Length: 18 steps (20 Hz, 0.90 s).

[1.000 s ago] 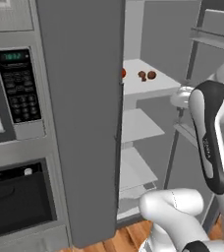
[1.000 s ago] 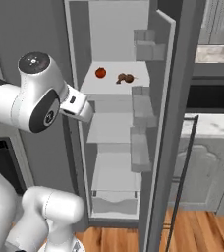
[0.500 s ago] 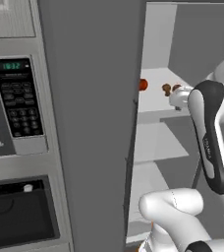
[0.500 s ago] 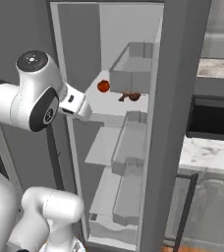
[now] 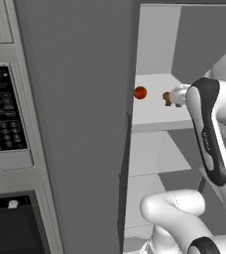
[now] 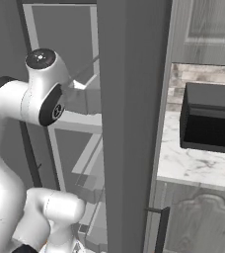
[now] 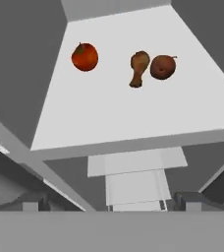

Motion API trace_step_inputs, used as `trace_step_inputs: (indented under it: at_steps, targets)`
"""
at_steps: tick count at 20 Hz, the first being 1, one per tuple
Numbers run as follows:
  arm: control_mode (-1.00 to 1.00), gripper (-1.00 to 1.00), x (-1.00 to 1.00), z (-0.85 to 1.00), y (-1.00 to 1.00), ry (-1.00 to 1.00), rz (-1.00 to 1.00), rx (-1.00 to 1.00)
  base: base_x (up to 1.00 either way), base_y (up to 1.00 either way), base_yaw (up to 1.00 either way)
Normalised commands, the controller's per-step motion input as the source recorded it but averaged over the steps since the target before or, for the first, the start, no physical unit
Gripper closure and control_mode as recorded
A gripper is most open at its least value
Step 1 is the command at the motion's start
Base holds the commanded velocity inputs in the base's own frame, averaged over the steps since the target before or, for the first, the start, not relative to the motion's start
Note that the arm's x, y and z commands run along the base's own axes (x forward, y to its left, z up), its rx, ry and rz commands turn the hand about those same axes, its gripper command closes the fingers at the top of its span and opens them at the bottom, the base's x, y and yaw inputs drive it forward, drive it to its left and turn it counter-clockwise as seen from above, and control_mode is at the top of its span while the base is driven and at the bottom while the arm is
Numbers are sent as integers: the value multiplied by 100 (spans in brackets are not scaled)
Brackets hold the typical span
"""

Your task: Open the fridge, remove the pear, tomato, and chicken drumstick, and place them on any counter.

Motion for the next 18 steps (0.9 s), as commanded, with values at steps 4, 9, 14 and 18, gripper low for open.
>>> trace_step_inputs:
  at_steps: [4,9,14,18]
  targets:
    - [-100,-100,91,0,-27,-5,0,-14,0,0,0]
    - [-100,-100,94,-28,-55,-1,3,-6,0,0,0]
    - [-100,-100,95,-38,-44,0,7,0,0,0,0]
    - [-100,-100,78,-26,-8,0,2,0,0,0,0]
